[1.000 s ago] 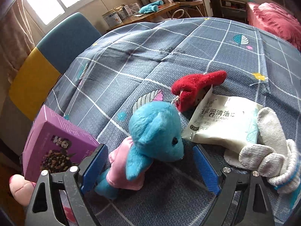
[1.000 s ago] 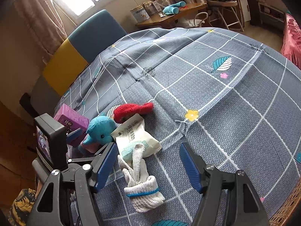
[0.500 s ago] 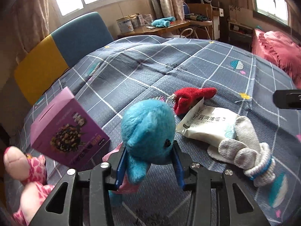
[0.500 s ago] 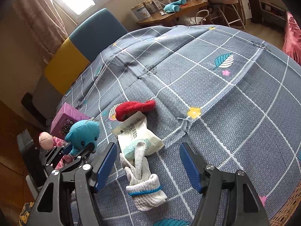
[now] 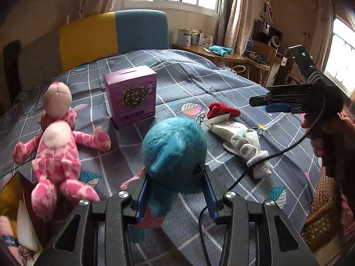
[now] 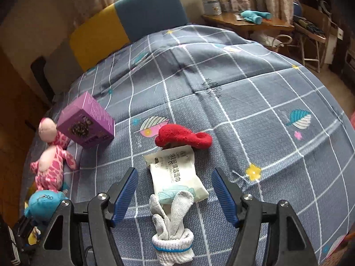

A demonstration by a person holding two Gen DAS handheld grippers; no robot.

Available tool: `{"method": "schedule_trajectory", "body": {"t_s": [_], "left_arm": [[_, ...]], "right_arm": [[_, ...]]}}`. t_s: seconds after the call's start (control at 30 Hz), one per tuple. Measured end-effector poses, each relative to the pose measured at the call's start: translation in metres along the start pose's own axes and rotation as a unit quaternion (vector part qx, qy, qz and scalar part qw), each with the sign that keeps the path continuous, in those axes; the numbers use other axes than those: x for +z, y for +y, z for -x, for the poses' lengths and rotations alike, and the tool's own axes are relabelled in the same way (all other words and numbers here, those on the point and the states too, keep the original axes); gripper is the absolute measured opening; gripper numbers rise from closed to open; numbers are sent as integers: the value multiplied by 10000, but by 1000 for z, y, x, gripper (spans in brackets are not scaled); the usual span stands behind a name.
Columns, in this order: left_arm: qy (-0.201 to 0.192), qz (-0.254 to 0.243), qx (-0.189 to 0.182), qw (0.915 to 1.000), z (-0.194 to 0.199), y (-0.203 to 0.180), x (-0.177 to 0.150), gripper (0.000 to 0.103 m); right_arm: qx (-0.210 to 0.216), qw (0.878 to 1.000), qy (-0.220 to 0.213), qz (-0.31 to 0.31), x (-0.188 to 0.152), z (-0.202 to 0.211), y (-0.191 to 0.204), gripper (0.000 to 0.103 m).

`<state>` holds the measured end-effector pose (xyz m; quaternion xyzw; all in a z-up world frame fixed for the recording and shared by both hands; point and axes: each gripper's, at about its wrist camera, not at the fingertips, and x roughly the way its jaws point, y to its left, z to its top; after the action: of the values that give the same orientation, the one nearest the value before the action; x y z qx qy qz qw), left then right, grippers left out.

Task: Organize soft objects
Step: 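Grasp the white wipes packet with the right tool while the left tool carries the elephant toward the box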

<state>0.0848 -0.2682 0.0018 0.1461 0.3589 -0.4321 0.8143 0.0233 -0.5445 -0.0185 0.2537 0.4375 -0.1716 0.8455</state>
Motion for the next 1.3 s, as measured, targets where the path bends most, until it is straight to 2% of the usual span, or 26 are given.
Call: {"method": "schedule_trajectory", "body": {"t_s": [0.13,0.23,0.3,0.4,0.5,0.57,0.77,0.83,0.9,1.03,1.17,1.3], "left_arm": [[-34,225,-35,9997,23,8,-20,44],[-57,302,-46,9995,39,12,-33,44],[-81,323,-37,9994,47,13,-38,44],[-113,411,-73,9991,60,17,-46,44],[-140,507,-104,9986,67,20,-51,44],[-143,565,-120,9982,70,21,-54,44],[-179,566,-112,9982,80,18,-58,44],[-206,579,-99,9981,83,18,-59,45],[-219,606,-90,9979,86,19,-61,45],[-207,708,-56,9973,87,23,-64,45],[-240,796,42,9965,93,28,-67,45],[-321,945,177,9948,102,36,-69,45]], "right_arm": [[-210,9946,663,768,5,-40,21,70],[-470,9908,949,841,8,-63,22,70],[-632,9887,1089,808,9,-72,22,71],[-581,9858,1267,940,7,-78,28,73],[-862,9795,1353,1217,5,-90,38,78],[-1015,9784,1366,1170,6,-96,38,78],[-1043,9809,1513,638,5,-113,16,78],[-1085,9809,1403,803,0,-110,17,71],[-1006,9839,1293,718,-2,-104,17,64],[-1096,9896,659,665,3,-82,21,62],[-933,9939,98,580,9,-50,30,62],[-569,9950,-81,818,7,-27,62,62]]}}
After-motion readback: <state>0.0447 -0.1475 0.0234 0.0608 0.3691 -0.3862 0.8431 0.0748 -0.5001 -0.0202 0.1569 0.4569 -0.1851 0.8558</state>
